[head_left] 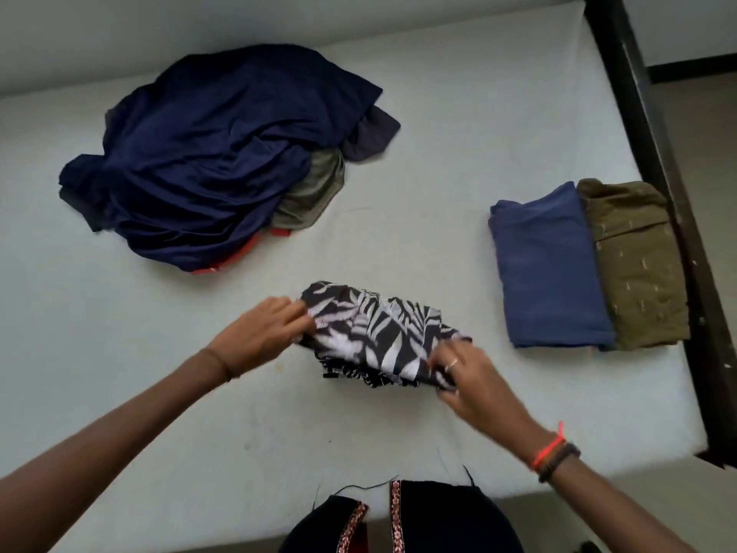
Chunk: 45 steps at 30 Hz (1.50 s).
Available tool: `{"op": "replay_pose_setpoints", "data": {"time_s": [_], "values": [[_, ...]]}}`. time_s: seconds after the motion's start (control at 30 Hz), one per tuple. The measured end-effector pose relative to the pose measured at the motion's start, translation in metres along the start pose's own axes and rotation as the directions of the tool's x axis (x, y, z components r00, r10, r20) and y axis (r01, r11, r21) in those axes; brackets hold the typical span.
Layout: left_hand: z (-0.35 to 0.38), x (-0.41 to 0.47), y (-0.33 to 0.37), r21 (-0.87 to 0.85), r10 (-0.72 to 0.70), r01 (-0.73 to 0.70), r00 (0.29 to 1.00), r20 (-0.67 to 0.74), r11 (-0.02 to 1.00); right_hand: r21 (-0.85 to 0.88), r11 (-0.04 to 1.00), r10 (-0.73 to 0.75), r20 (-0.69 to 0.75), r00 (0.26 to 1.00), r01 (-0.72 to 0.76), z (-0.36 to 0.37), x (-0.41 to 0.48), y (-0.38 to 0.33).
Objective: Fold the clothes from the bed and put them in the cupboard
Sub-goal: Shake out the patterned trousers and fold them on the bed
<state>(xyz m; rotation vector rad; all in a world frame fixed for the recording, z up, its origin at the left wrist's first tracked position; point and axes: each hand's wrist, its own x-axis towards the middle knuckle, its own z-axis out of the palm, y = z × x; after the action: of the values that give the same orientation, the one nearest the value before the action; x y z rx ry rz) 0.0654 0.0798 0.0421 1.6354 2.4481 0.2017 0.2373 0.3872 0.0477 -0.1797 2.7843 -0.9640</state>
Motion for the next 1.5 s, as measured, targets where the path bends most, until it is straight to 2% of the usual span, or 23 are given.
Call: {"op": "replay_pose_setpoints", "data": {"time_s": [0.1,0.17,0.23,0.33,0.4,0.47,0.53,0.6,0.67,0.7,0.8,0.83,1.0,1.07,1.1,1.17,1.23,1.27,1.3,1.37,1.47,1.5], "values": [[0.036,-0.044,0.017,-0.010,-0.015,0.016,0.993,0.119,1.000,-0.125,0.992,0.008,0.147,0.989,0.011,0.044,-0.036,-0.011],[0.048,-0.055,0.023,-0.046,-0.057,0.065,0.986,0.157,0.997,-0.163,0.987,0.027,0.148,0.989,-0.002,0.059,-0.044,-0.013],[0.047,-0.045,0.027,-0.091,-0.130,0.137,0.989,0.076,0.986,-0.127,0.990,0.061,0.022,0.998,-0.058,0.060,-0.032,-0.020],[0.043,-0.005,0.031,-0.178,-0.240,0.222,0.967,-0.082,0.958,-0.094,0.984,0.132,-0.182,0.974,-0.151,0.057,0.006,-0.031],[0.045,0.030,0.026,-0.232,-0.293,0.265,0.951,-0.099,0.936,-0.116,0.979,0.143,-0.207,0.968,-0.169,0.055,0.038,-0.031],[0.047,0.065,0.017,-0.274,-0.340,0.329,0.940,0.010,0.903,-0.098,0.976,0.191,-0.061,0.980,-0.196,0.051,0.070,-0.025],[0.050,0.091,0.008,-0.277,-0.372,0.420,0.904,0.211,0.864,-0.057,0.962,0.273,0.158,0.949,-0.267,0.046,0.098,-0.015],[0.053,0.106,0.001,-0.142,-0.356,0.429,0.860,0.366,0.892,-0.022,0.944,0.317,0.325,0.891,-0.328,0.044,0.119,-0.002],[0.056,0.110,0.001,-0.011,-0.306,0.339,0.863,0.403,0.941,-0.058,0.953,0.293,0.440,0.849,-0.299,0.043,0.126,0.011],[0.057,0.107,0.003,-0.003,-0.281,0.311,0.861,0.423,0.950,-0.079,0.959,0.274,0.483,0.831,-0.270,0.044,0.125,0.016],[0.066,0.094,0.010,-0.099,-0.261,0.376,0.786,0.560,0.922,-0.075,0.962,0.256,0.565,0.784,-0.261,0.043,0.114,0.024],[0.065,0.090,0.010,-0.117,-0.265,0.400,0.772,0.578,0.909,-0.058,0.961,0.255,0.563,0.787,-0.270,0.042,0.108,0.026],[0.051,0.093,-0.011,-0.087,-0.271,0.352,0.835,0.480,0.932,0.043,0.912,0.362,0.383,0.850,-0.407,0.041,0.086,0.029],[0.048,0.102,-0.016,-0.042,-0.290,0.347,0.837,0.464,0.937,0.088,0.883,0.413,0.321,0.852,-0.461,0.043,0.080,0.032],[0.048,0.103,-0.018,-0.037,-0.334,0.389,0.832,0.442,0.921,0.144,0.853,0.444,0.307,0.842,-0.502,0.044,0.077,0.033],[0.054,0.095,-0.022,-0.119,-0.505,0.575,0.786,0.356,0.810,0.340,0.728,0.526,0.280,0.803,-0.596,0.045,0.068,0.037],[0.064,0.072,-0.023,-0.271,-0.714,0.760,0.649,0.263,0.591,0.521,0.566,0.626,0.233,0.744,-0.639,0.043,0.057,0.039],[0.068,0.058,-0.021,-0.345,-0.781,0.807,0.571,0.252,0.479,0.569,0.498,0.670,0.227,0.707,-0.655,0.042,0.050,0.041],[0.073,0.044,-0.016,-0.408,-0.809,0.828,0.515,0.282,0.385,0.594,0.433,0.699,0.254,0.668,-0.678,0.042,0.043,0.041],[0.076,0.023,0.001,-0.486,-0.788,0.838,0.467,0.402,0.248,0.607,0.328,0.687,0.372,0.624,-0.724,0.044,0.028,0.040],[0.074,0.008,0.020,-0.628,-0.753,0.778,0.430,0.498,0.029,0.646,0.255,0.616,0.465,0.636,-0.720,0.051,0.013,0.036],[0.074,0.005,0.023,-0.652,-0.749,0.758,0.434,0.501,0.003,0.655,0.249,0.611,0.465,0.640,-0.713,0.055,0.011,0.037]]}}
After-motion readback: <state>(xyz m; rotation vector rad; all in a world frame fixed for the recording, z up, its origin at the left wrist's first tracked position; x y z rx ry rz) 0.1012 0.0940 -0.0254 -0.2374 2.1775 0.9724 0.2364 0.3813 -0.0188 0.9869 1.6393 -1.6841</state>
